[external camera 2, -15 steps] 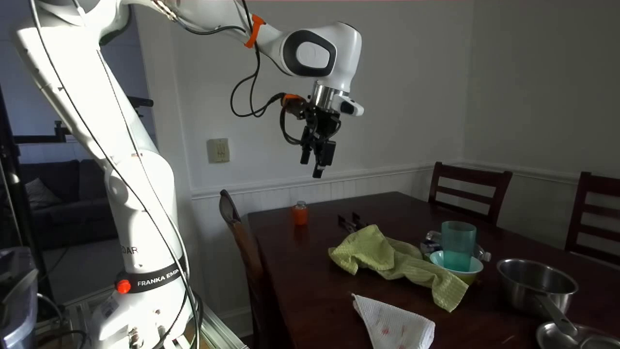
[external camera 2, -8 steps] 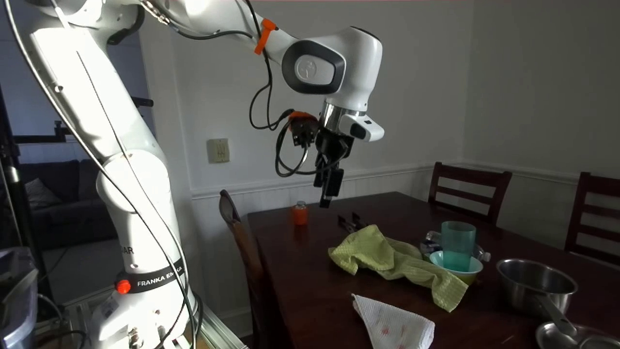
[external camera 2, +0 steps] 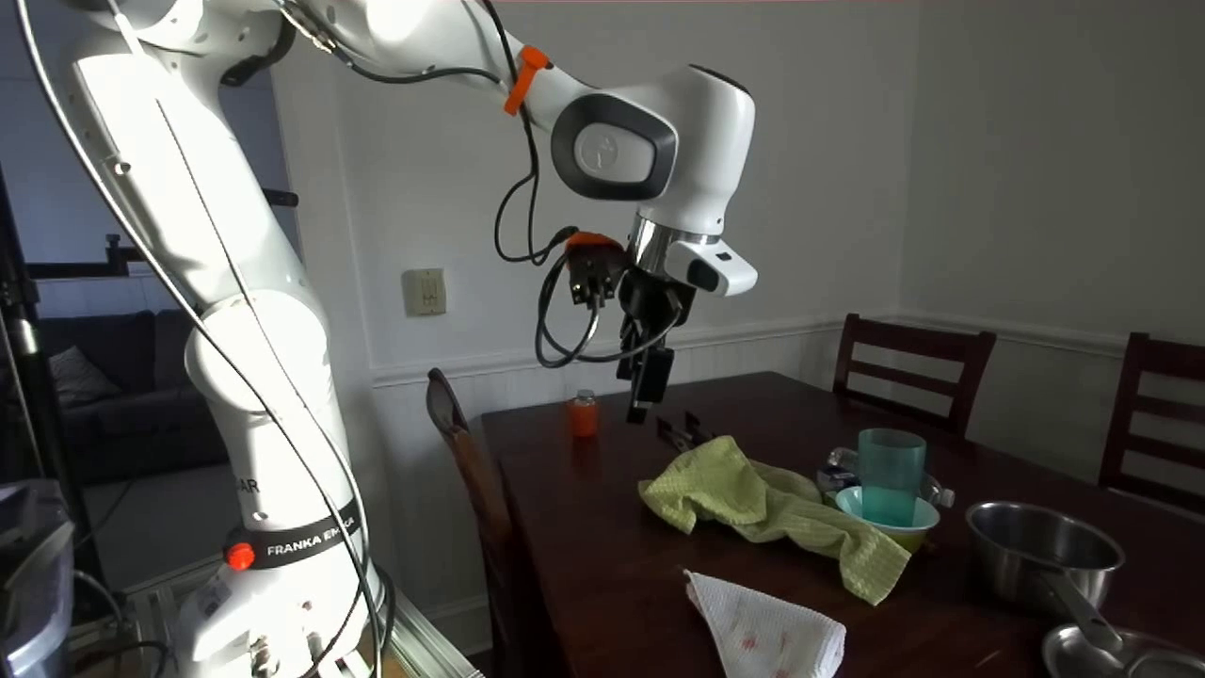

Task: Unfold the white napkin

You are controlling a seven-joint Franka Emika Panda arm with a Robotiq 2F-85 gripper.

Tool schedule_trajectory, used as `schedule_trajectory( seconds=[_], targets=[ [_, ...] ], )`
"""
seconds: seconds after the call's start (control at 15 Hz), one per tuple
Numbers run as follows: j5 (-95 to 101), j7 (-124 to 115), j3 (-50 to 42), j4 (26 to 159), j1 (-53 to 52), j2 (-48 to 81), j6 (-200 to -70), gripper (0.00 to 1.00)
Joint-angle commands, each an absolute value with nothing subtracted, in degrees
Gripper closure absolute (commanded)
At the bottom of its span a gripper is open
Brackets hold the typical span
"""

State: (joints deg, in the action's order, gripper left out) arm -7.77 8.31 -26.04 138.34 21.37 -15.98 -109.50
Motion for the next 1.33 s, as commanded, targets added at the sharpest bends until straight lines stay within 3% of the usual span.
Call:
schedule_trajectory(
  seconds=[0.0,0.8,0.87,1.27],
  targets=[
    [-8.5,8.4,-26.1,137.6,22.0,-14.0,-109.1,0.0],
    [-23.4,18.9,-32.0,129.7,27.4,5.9,-110.9,0.0],
    [-19.2,15.7,-31.0,133.0,27.1,1.2,-111.4,0.0],
    [-21.5,17.5,-30.6,130.4,28.1,5.6,-111.4,0.0]
  ],
)
